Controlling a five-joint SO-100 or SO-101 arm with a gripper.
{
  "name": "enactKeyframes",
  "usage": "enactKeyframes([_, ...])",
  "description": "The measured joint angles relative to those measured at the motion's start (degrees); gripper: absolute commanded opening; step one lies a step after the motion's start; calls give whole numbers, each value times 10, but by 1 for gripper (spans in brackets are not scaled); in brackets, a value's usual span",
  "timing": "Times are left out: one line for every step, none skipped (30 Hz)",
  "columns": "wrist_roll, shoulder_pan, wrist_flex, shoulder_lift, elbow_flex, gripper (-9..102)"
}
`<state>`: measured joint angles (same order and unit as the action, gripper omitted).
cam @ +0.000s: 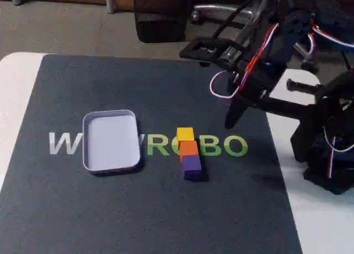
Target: Move blocks one by one until all three blocks are in the tray.
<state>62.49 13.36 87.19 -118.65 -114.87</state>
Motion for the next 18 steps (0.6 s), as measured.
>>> enactKeyframes([-19, -4, -9, 5, 0, 13])
enactKeyframes([-37, -6, -22, 14, 0, 13])
enactKeyframes([-51, -10, -34, 25, 0, 13])
enactKeyframes([-64, -13, -48, 40, 0, 13])
enactKeyframes([-76, -18, -62, 57, 3, 13])
enactKeyframes([-86, -19, -72, 83, 13, 14])
enactKeyframes([-97, -20, -76, 110, 30, 14])
enactKeyframes([-106, -20, -79, 139, 50, 14])
enactKeyframes([-117, -18, -81, 170, 74, 14])
enactKeyframes([-127, -17, -83, 196, 98, 14])
enactKeyframes([-134, -17, -86, 219, 117, 14])
enactKeyframes([-139, -17, -86, 239, 134, 15])
enactKeyframes([-142, -16, -86, 252, 145, 15])
enactKeyframes([-143, -11, -86, 261, 151, 15])
enactKeyframes([-143, -3, -86, 265, 154, 15])
enactKeyframes([-143, 8, -86, 265, 154, 16])
enactKeyframes([-143, 17, -83, 265, 154, 16])
enactKeyframes([-141, 23, -85, 265, 154, 17])
